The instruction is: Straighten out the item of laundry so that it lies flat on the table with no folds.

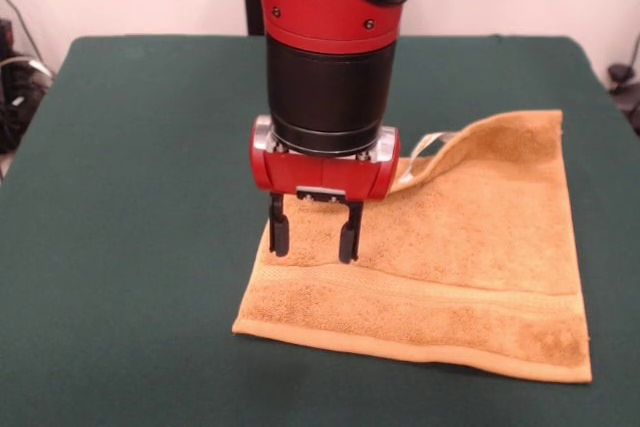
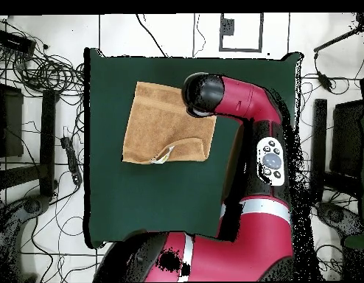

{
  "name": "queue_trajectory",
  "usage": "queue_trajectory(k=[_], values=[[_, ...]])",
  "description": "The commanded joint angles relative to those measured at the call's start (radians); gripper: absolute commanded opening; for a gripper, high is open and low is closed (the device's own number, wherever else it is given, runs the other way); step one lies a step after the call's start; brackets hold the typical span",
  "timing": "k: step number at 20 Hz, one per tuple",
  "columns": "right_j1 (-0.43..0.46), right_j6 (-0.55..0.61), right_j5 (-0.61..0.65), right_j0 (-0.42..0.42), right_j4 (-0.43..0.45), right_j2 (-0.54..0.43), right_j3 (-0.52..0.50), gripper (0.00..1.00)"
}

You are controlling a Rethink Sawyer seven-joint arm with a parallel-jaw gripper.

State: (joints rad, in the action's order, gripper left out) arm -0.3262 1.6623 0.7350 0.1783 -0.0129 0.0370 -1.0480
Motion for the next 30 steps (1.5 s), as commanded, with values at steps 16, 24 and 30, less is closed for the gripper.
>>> queue_trajectory(k=[16, 24, 30], values=[[-0.031, 0.160, 0.009, -0.037, -0.001, -0.037, -0.215, 1.00], [-0.026, 0.178, 0.012, -0.042, -0.005, -0.025, -0.203, 1.00], [-0.022, 0.213, -0.003, -0.060, -0.007, -0.002, -0.195, 1.00]])
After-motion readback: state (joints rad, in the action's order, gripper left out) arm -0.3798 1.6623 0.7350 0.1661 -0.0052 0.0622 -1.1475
